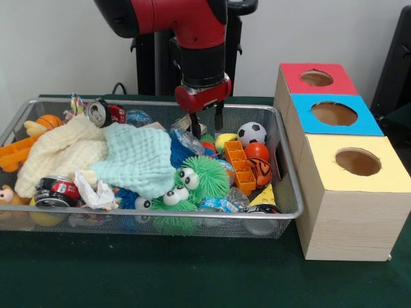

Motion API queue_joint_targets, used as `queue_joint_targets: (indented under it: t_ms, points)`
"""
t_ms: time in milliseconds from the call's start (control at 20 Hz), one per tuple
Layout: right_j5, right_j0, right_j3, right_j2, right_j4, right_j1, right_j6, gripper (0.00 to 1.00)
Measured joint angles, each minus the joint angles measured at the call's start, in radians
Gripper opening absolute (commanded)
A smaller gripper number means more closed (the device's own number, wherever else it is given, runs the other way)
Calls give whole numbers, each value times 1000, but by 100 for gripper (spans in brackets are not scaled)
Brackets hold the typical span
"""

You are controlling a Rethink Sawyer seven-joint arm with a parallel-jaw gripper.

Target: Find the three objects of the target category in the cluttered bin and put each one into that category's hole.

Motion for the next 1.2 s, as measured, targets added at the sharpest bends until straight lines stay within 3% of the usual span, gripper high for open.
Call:
queue_joint_targets:
  t_ms: [400,1200]
  points:
    - [0,-3,5,0,0,-9,0,100]
    - [69,-97,106,93,155,-200,0,100]
